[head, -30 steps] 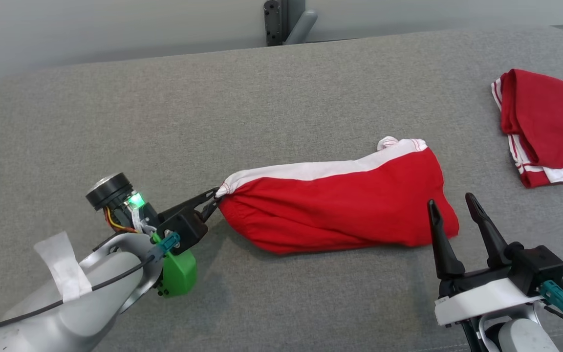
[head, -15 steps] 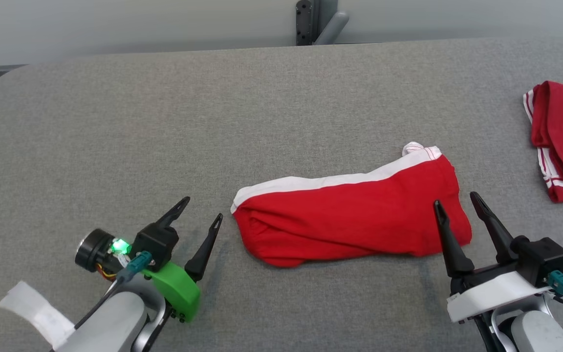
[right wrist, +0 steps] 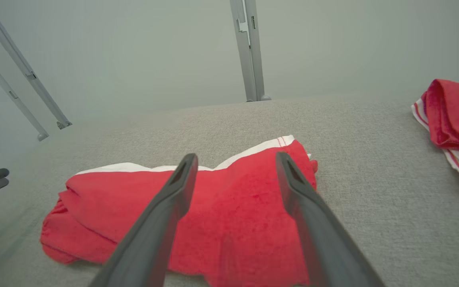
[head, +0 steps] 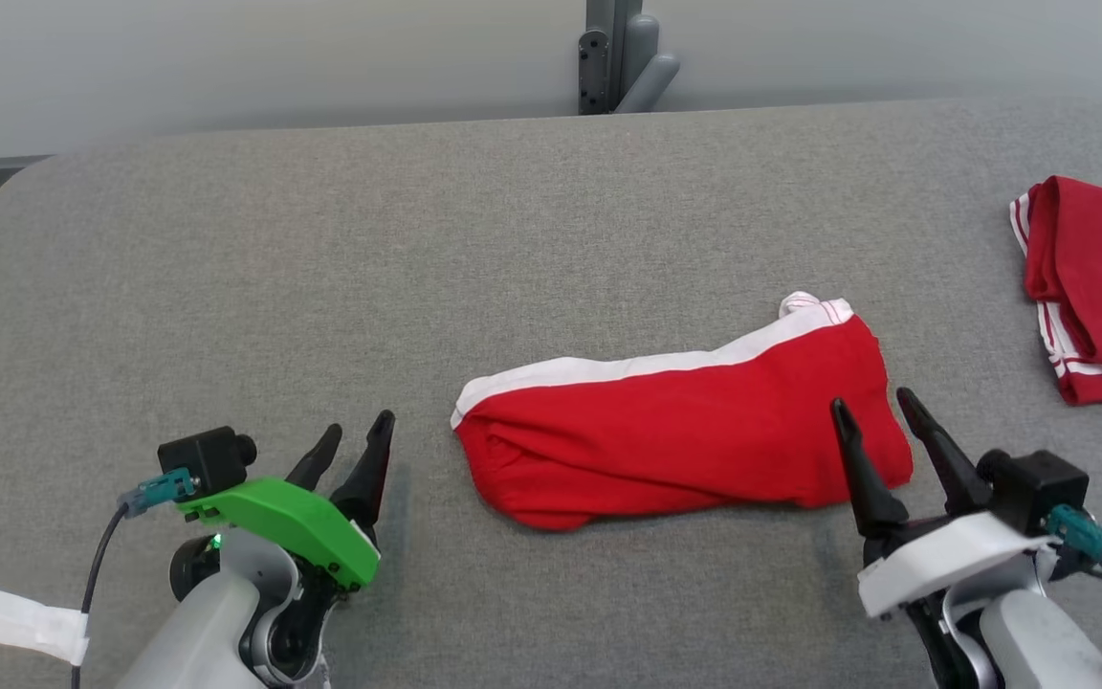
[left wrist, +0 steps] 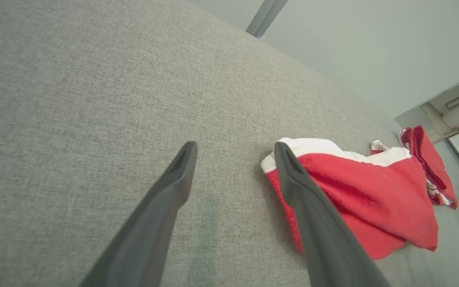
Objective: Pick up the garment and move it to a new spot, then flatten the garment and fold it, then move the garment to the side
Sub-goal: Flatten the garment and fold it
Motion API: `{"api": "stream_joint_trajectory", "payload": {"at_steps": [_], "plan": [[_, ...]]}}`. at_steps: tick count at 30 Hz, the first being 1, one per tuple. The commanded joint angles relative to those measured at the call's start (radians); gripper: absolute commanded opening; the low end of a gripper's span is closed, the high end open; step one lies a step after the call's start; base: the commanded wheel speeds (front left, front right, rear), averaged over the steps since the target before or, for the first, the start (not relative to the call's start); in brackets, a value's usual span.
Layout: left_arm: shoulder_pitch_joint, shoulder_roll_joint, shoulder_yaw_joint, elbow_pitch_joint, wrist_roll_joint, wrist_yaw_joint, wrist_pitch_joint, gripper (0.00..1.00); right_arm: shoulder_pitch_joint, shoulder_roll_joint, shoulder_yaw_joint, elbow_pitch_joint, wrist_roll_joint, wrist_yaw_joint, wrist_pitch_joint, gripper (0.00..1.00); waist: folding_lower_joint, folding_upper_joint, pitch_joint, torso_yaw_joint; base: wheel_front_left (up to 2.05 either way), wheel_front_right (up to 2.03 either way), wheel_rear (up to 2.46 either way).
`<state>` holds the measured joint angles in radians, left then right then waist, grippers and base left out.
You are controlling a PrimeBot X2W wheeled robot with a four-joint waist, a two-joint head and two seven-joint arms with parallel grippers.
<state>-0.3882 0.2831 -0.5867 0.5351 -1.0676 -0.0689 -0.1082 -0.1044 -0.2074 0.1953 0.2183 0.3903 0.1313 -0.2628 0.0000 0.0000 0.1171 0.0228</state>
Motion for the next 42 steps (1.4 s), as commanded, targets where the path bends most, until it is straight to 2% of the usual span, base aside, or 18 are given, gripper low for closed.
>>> {"api": "stream_joint_trajectory", "payload": {"at_steps": [1,5,10,16,24,25,26,27,28,31,36,39,40,41,42], "plan": [[-0.016,-0.004,0.004,0.004,-0.006,-0.005,0.003,1.0,-0.029,-0.012,0.004,0.009,0.014,-0.001,-0.003,1.0,0.0,0.0,0.001,-0.005,0.0,0.0,0.0],[-0.044,-0.041,0.022,0.037,-0.086,-0.025,0.068,1.0,-0.156,-0.073,0.089,0.173,0.104,-0.001,0.001,1.0,0.0,0.0,0.01,-0.005,0.0,0.0,0.0],[-0.129,-0.063,0.065,0.072,-0.218,-0.039,0.222,1.0,-0.367,-0.137,0.22,0.333,0.23,-0.001,0.13,1.0,0.0,0.0,0.051,0.002,0.0,0.0,0.0],[-0.245,-0.045,0.117,0.116,-0.311,-0.025,0.361,1.0,-0.572,-0.153,0.284,0.491,0.349,-0.001,0.32,1.0,0.0,0.0,0.094,0.005,0.0,0.0,0.0],[-0.292,-0.018,0.118,0.113,-0.299,-0.027,0.383,1.0,-0.725,-0.139,0.322,0.651,0.422,-0.001,0.504,1.0,0.0,0.0,0.114,0.022,0.0,0.0,0.0],[-0.288,-0.015,0.116,0.108,-0.294,-0.029,0.38,1.0,-0.735,-0.137,0.329,0.662,0.429,-0.001,0.521,0.87,0.0,0.0,0.114,0.024,0.0,0.0,0.0],[-0.28,-0.012,0.113,0.103,-0.29,-0.031,0.378,1.0,-0.744,-0.137,0.335,0.67,0.433,-0.001,0.534,0.47,0.0,0.0,0.114,0.026,0.0,0.0,0.0],[-0.272,-0.008,0.112,0.098,-0.288,-0.031,0.377,1.0,-0.75,-0.135,0.339,0.677,0.442,-0.001,0.549,0.19,0.0,0.0,0.113,0.026,0.0,0.0,0.0],[-0.266,-0.001,0.111,0.092,-0.28,-0.031,0.37,1.0,-0.754,-0.133,0.345,0.681,0.449,-0.001,0.562,0.0,0.0,0.0,0.112,0.026,0.0,0.0,0.0],[-0.24,0.013,0.11,0.073,-0.267,-0.032,0.352,1.0,-0.756,-0.136,0.367,0.67,0.466,-0.001,0.588,0.0,0.0,0.0,0.105,0.021,0.0,0.0,0.0],[-0.172,0.033,0.115,0.025,-0.259,-0.029,0.313,1.0,-0.71,-0.177,0.389,0.586,0.498,-0.001,0.528,0.0,0.0,0.0,0.082,0.007,0.0,0.0,0.0],[-0.118,0.039,0.118,-0.026,-0.271,-0.025,0.301,1.0,-0.653,-0.233,0.395,0.493,0.535,-0.001,0.509,0.0,0.0,0.0,0.073,-0.003,0.0,0.0,0.0],[-0.118,0.039,0.118,-0.026,-0.271,-0.025,0.301,1.0,-0.653,-0.233,0.395,0.493,0.535,-0.001,0.509,0.0,0.0,0.0,0.073,-0.003,0.0,0.0,0.0],[-0.08,0.042,0.118,-0.065,-0.275,-0.019,0.292,1.0,-0.594,-0.283,0.395,0.42,0.564,-0.001,0.498,0.0,0.0,0.0,0.069,-0.008,0.0,0.0,0.0],[-0.061,0.043,0.119,-0.086,-0.28,-0.017,0.291,1.0,-0.56,-0.308,0.39,0.382,0.579,-0.001,0.491,0.0,0.0,0.0,0.068,-0.012,0.0,0.0,0.0]]}}
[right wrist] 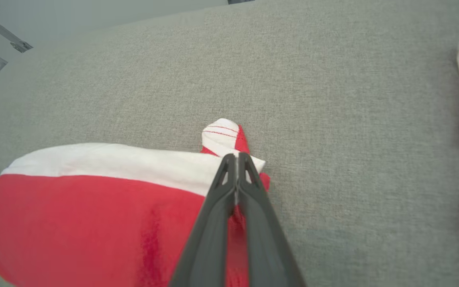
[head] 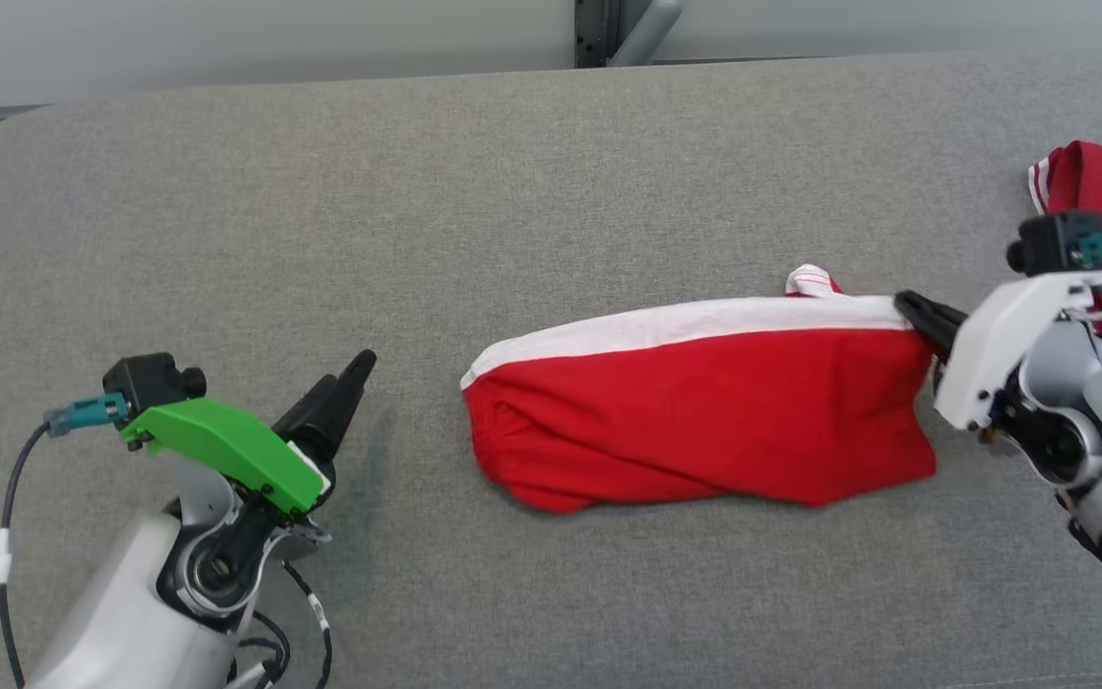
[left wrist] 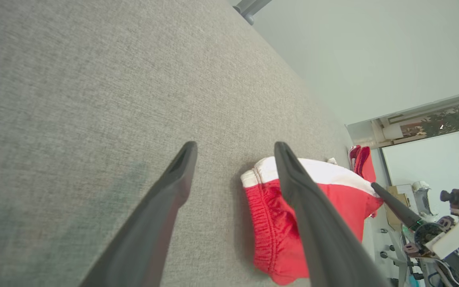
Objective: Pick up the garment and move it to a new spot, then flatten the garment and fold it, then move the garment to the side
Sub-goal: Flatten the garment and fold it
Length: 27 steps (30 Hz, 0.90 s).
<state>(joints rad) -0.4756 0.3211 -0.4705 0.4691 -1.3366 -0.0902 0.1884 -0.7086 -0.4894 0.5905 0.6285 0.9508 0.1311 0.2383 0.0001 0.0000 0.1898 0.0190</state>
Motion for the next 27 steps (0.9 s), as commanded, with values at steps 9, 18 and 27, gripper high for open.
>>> {"api": "stream_joint_trajectory", "payload": {"at_steps": [9,18,27], "plan": [[0.092,0.011,-0.003,-0.185,-0.024,0.053,0.012,1.0,0.339,-0.186,-0.103,-0.282,0.094,-0.001,-0.057,0.0,-0.0001,0.0,0.022,-0.031,0.0,0.0,0.0],[-0.118,-0.086,-0.073,-0.06,-0.043,0.124,0.168,1.0,0.385,-0.145,-0.137,-0.338,0.038,-0.001,-0.006,0.0,-0.0001,0.0,0.048,-0.048,0.0,0.0,0.0],[-0.271,-0.152,-0.156,0.198,0.026,0.117,0.226,1.0,0.375,-0.113,-0.17,-0.365,-0.012,-0.001,0.051,0.0,-0.0001,0.0,0.069,-0.076,0.0,0.0,0.0]]}}
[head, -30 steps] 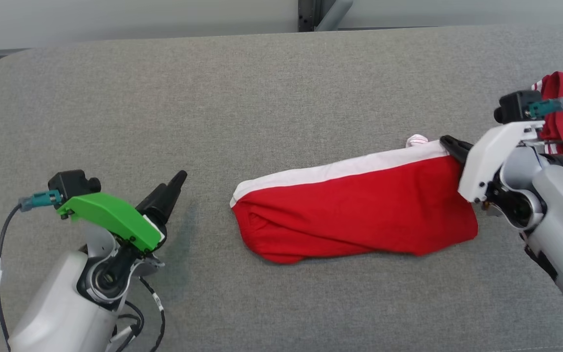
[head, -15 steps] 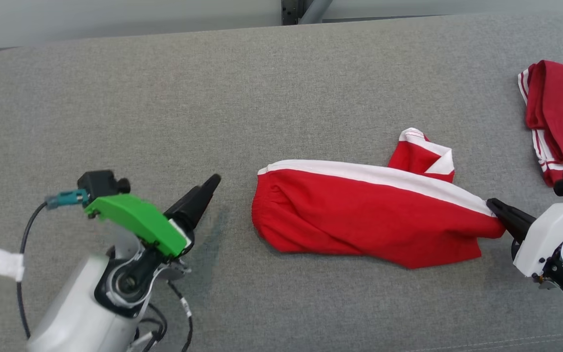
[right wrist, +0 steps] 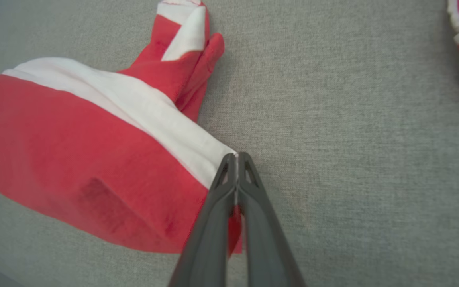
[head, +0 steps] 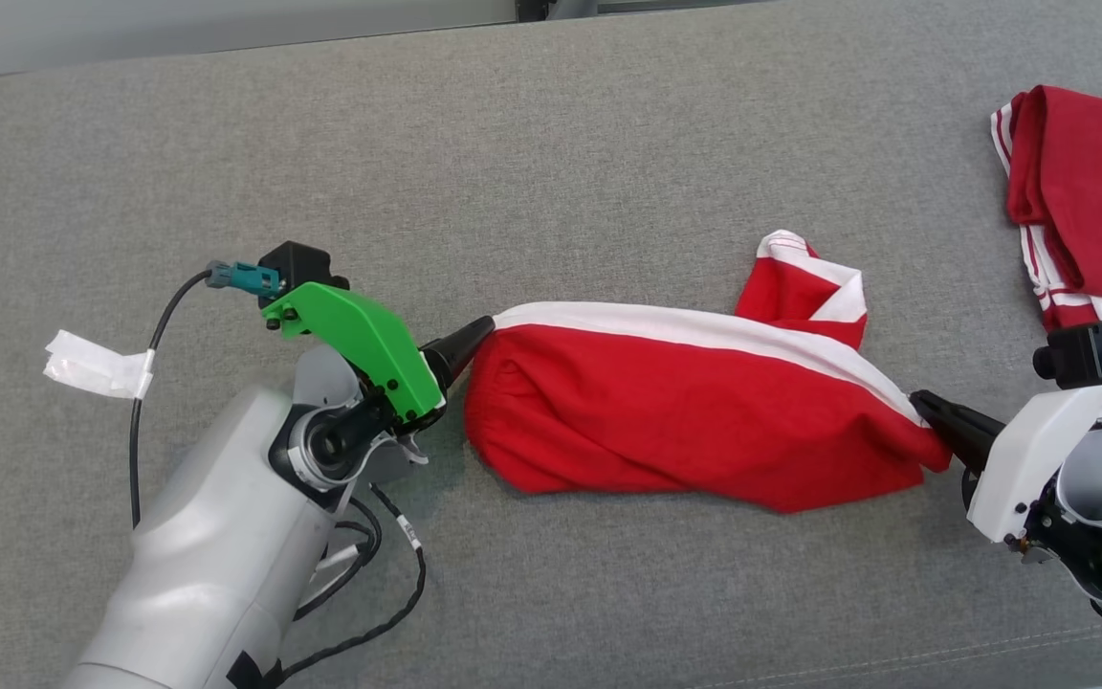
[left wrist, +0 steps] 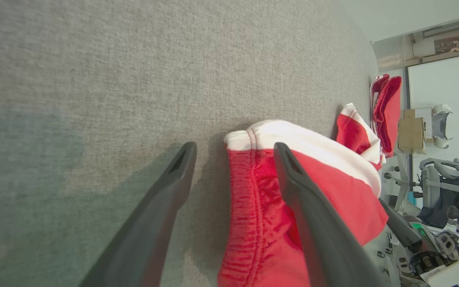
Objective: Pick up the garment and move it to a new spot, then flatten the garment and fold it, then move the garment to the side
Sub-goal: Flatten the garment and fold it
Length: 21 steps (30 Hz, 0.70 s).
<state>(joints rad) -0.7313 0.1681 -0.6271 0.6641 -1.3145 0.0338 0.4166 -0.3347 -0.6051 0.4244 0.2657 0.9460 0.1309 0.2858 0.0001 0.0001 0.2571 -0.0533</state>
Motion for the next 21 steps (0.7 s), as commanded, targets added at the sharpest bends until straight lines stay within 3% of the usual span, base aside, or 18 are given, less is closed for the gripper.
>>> {"api": "stream_joint_trajectory", "payload": {"at_steps": [1,9,11,15,19,21], "plan": [[-0.022,-0.006,0.001,0.025,-0.001,-0.013,0.001,1.0,0.007,0.005,-0.008,-0.002,-0.011,0.0,0.007,0.0,-0.0001,-0.0001,0.001,-0.006,0.0,0.0,0.0],[-0.067,-0.051,0.009,0.165,-0.024,-0.07,-0.004,0.87,0.032,0.021,-0.037,-0.015,-0.032,0.0,0.037,0.0,-0.0001,-0.0001,0.004,-0.013,0.0,0.0,0.0],[-0.077,-0.062,0.008,0.193,-0.029,-0.082,-0.002,0.78,0.034,0.023,-0.044,-0.019,-0.038,0.0,0.045,0.0,-0.0001,-0.0001,0.005,-0.013,0.0,0.0,0.0],[-0.096,-0.08,0.005,0.236,-0.035,-0.107,-0.005,0.48,0.035,0.026,-0.057,-0.026,-0.051,0.0,0.057,0.0,-0.0001,-0.0001,0.006,-0.012,0.0,0.0,0.0],[-0.103,-0.092,0.01,0.259,-0.048,-0.123,-0.006,0.4,0.037,0.032,-0.064,-0.031,-0.059,0.0,0.066,0.0,-0.0001,-0.0001,0.005,-0.012,0.0,0.0,0.0],[-0.107,-0.1,0.016,0.267,-0.061,-0.135,-0.015,0.26,0.038,0.036,-0.068,-0.033,-0.064,0.0,0.072,0.0,-0.0001,-0.0001,0.004,-0.013,0.0,0.0,0.0]]}}
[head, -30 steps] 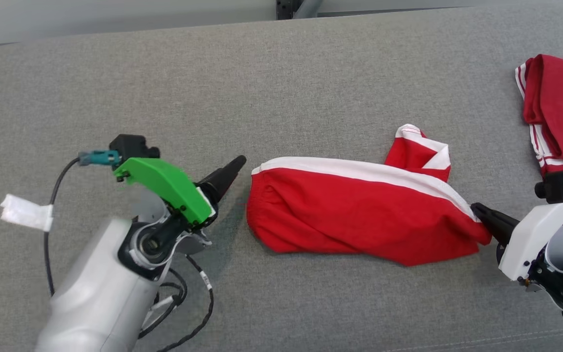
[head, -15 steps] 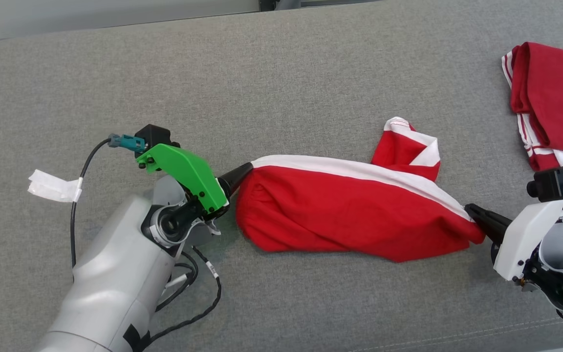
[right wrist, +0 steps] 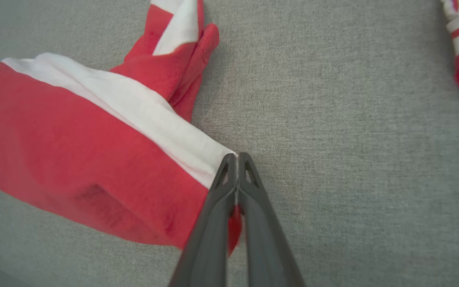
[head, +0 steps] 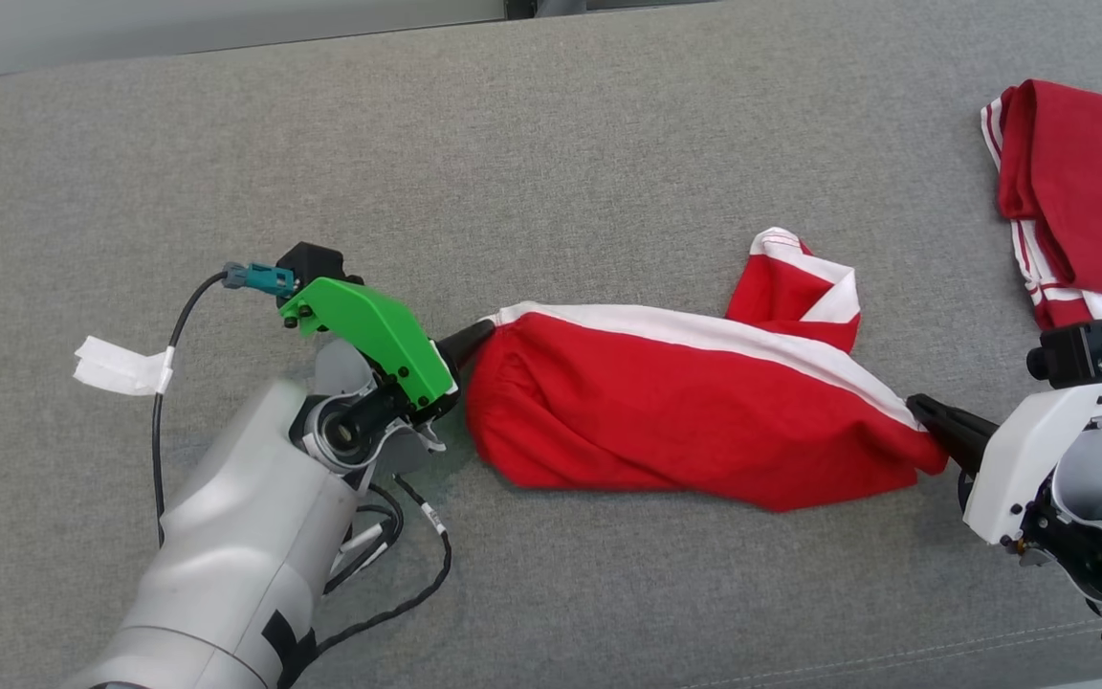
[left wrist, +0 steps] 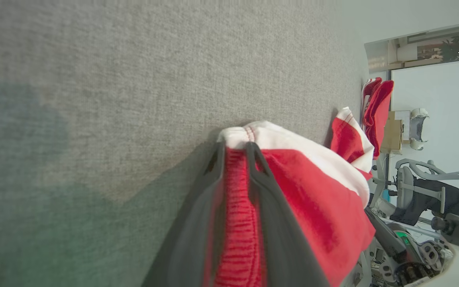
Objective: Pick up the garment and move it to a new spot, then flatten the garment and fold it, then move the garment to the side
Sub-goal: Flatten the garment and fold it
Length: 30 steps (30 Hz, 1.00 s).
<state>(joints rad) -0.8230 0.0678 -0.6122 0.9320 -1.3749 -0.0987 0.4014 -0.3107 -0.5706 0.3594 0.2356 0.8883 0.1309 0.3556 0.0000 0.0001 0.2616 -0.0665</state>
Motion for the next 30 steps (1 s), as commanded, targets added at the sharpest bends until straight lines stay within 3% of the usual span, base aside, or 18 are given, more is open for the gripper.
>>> {"api": "stream_joint_trajectory", "payload": {"at_steps": [1,2,10,14,21,30], "plan": [[-0.017,-0.003,0.004,0.002,-0.011,-0.009,-0.003,0.14,0.014,0.003,-0.004,-0.004,-0.007,0.0,0.006,0.0,0.0,-0.0001,0.0,-0.001,0.0,0.0,0.0],[-0.016,-0.006,0.008,0.004,-0.021,-0.013,-0.005,0.0,0.015,0.005,-0.004,-0.004,-0.009,0.0,0.005,0.0,0.0,-0.0001,-0.001,-0.002,0.0,0.0,0.0],[-0.006,-0.015,0.033,-0.015,-0.085,-0.034,-0.064,0.0,-0.011,0.004,-0.019,-0.026,-0.023,0.0,-0.037,0.0,0.0,-0.0001,-0.031,-0.002,0.0,0.0,0.0],[-0.015,-0.009,0.046,-0.095,-0.096,-0.034,-0.108,0.0,-0.054,-0.008,-0.038,-0.044,-0.025,0.0,-0.105,0.0,0.0,-0.0001,-0.06,0.004,0.0,0.0,0.0],[-0.024,0.089,0.074,-0.323,-0.101,-0.034,-0.141,0.0,-0.2,-0.036,-0.052,-0.045,0.008,0.0,-0.2,0.0,0.0,-0.0001,-0.123,0.013,0.0,0.0,0.0],[-0.051,0.21,0.127,-0.566,-0.12,-0.034,-0.131,0.0,-0.41,-0.09,0.0,0.0,0.055,0.0,-0.301,0.0,0.0,-0.0001,-0.202,0.018,0.0,0.0,0.0]]}}
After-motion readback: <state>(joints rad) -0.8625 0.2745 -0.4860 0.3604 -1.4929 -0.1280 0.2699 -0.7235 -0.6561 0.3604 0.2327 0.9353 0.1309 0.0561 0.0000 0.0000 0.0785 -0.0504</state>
